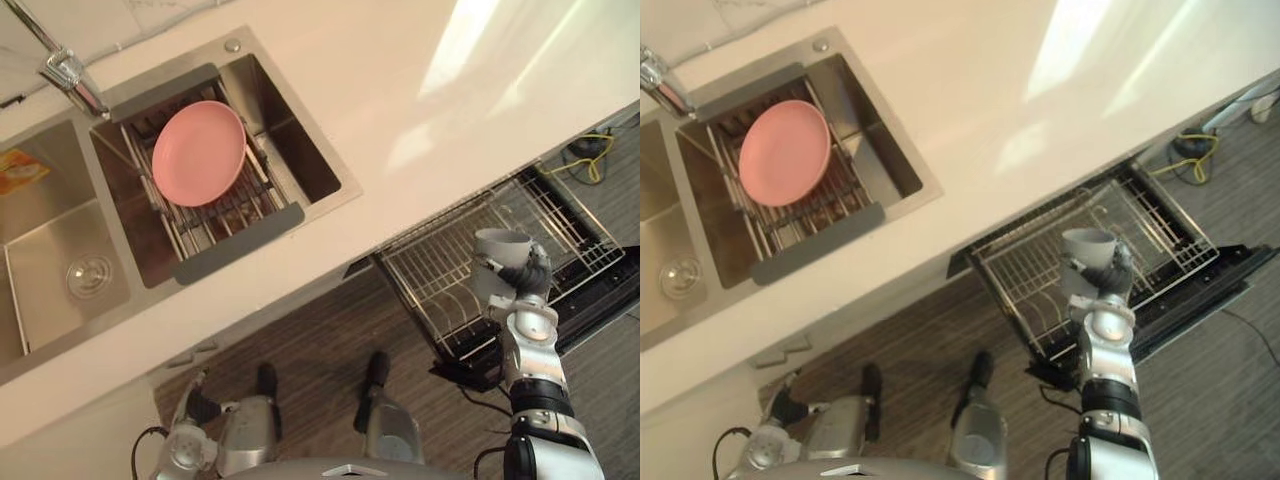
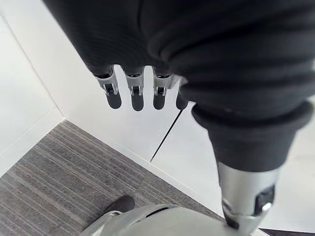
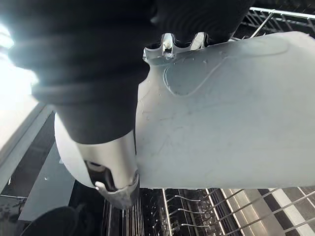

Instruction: Walk over to the sink, pick up the cup, carry it to the dishwasher, place the cup inside the dishwasher, then close the dishwasher door

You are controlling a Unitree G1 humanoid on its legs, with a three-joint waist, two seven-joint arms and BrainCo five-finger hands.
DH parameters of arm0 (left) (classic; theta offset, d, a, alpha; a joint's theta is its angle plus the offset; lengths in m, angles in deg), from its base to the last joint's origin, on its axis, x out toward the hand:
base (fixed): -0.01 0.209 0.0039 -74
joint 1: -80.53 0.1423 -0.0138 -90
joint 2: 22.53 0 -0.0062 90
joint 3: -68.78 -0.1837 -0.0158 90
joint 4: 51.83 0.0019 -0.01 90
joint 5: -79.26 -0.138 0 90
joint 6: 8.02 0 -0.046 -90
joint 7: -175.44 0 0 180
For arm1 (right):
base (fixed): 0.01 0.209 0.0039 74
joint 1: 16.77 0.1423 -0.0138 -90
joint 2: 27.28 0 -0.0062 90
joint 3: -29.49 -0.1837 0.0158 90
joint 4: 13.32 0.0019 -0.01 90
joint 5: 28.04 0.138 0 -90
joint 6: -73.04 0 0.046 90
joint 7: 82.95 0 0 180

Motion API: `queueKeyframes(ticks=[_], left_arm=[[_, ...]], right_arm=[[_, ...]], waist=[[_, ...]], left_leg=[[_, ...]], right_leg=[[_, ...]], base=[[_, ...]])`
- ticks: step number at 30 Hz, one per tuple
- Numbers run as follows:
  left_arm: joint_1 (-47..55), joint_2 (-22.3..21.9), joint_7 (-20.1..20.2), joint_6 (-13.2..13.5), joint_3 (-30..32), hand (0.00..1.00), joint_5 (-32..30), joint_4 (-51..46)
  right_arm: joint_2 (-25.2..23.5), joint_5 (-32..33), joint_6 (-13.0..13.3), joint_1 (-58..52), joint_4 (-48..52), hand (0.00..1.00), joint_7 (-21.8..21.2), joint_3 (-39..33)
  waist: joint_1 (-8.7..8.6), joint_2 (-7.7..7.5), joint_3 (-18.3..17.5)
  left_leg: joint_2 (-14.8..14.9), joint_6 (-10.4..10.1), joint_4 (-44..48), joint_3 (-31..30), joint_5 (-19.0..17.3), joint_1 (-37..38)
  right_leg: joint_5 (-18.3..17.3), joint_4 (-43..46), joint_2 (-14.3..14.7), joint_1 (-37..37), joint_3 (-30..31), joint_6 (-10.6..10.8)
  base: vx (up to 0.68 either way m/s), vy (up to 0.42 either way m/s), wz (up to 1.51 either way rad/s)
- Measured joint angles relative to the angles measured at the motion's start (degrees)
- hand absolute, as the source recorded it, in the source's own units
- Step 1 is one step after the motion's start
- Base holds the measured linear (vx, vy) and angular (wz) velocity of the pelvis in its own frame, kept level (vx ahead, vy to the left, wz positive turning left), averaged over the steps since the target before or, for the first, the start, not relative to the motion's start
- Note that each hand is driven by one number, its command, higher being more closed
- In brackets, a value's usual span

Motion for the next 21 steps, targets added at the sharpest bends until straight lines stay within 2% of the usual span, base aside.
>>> queueKeyframes(ticks=[4,10,16,19,21], left_arm=[[-0.1,-0.2,-0.3,0.1,0.0,0.0,0.5,0.0],[-0.2,-0.1,-0.3,0.3,0.0,0.0,1.4,0.0],[-1.1,-0.1,-0.3,0.1,-0.3,0.0,1.8,0.6],[-1.3,-0.1,-0.3,-0.1,-0.6,0.0,1.8,1.2],[-1.8,-0.1,-0.4,-0.3,-1.2,0.0,1.8,2.0]], right_arm=[[2.7,-1.1,-0.3,2.2,-0.5,1.0,0.4,2.0],[4.3,-4.7,-2.6,5.5,-6.0,1.0,0.1,4.5],[7.3,-13.7,-5.8,8.8,-14.5,1.0,-2.4,10.8],[9.0,-16.5,-7.3,11.7,-18.0,1.0,-5.3,13.3],[10.3,-17.5,-7.5,13.1,-20.0,1.0,-5.7,15.0]], waist=[[0.06,0.44,1.4],[0.3,0.84,2.6],[0.2,1.74,4.8],[0.26,2.11,5.3],[0.32,2.57,5.8]], left_leg=[[-0.6,0.1,-1.1,-1.0,1.6,-1.6],[-1.0,0.2,-1.7,-1.4,2.7,-2.8],[-1.4,0.3,-1.7,-2.8,4.1,-5.1],[-1.4,0.3,-1.6,-3.0,4.6,-6.6],[-1.5,0.3,-1.6,-3.2,4.9,-7.0]], right_leg=[[0.1,0.7,-0.6,-1.9,-0.5,-0.1],[0.1,2.0,-1.1,-3.8,-0.4,-0.3],[0.6,2.8,-1.5,-5.9,-0.7,-0.8],[0.9,2.8,-1.5,-7.3,-0.7,-1.2],[1.1,2.9,-1.5,-7.6,-0.7,-1.4]], base=[[-0.05,-0.014,0.13],[-0.04,-0.016,0.04],[-0.07,-0.012,0.08],[-0.06,-0.01,0.04],[-0.04,-0.005,0.03]])
